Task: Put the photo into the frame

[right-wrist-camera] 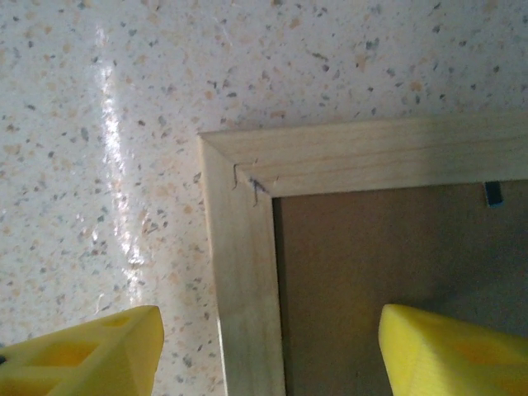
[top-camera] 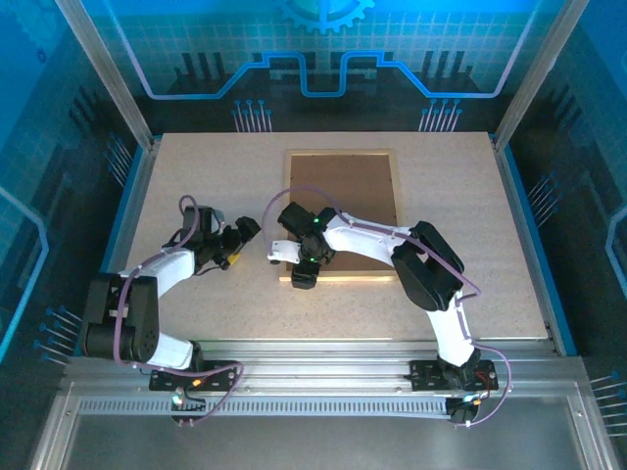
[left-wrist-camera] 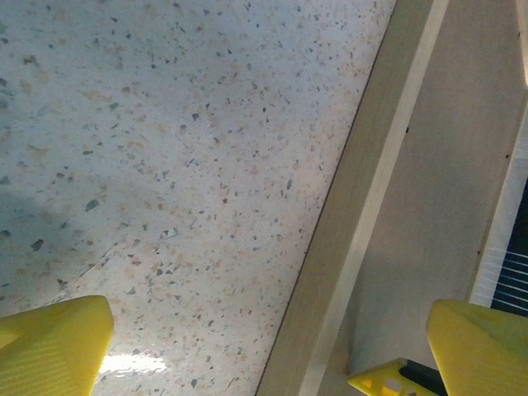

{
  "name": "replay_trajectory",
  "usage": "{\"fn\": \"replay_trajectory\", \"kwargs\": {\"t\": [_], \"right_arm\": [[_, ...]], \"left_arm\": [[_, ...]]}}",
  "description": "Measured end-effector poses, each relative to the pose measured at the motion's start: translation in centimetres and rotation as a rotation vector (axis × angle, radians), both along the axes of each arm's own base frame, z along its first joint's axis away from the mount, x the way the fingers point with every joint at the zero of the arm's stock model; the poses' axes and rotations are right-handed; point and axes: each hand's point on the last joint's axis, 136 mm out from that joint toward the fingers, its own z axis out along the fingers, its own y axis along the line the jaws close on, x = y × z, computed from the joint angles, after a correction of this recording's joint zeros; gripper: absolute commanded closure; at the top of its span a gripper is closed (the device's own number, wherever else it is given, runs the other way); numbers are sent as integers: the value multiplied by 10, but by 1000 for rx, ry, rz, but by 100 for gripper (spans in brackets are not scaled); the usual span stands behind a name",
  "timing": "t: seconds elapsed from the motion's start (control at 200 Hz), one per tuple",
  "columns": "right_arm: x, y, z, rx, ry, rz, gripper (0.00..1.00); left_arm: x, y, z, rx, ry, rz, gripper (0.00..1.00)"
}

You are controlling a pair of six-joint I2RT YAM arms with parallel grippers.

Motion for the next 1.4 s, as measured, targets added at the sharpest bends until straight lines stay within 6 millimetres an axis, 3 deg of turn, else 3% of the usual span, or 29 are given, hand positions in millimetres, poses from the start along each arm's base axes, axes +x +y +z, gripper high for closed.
{"fn": "replay_trajectory", "kwargs": {"t": [0.535, 0.815, 0.941, 1.401], "right_arm": [[2, 1, -7, -20, -97, 23, 36], [-8, -1, -7, 24, -92, 44, 18], [-9, 0, -7, 27, -88, 47, 17], [4, 0, -8, -5, -143, 27, 59]], "left_arm": [[0, -5, -1, -39, 2, -4, 1], [0, -6, -2, -44, 6, -8, 1], [0, -7, -3, -53, 0, -5, 1], [-7, -12, -12, -95, 21, -13, 1]]}}
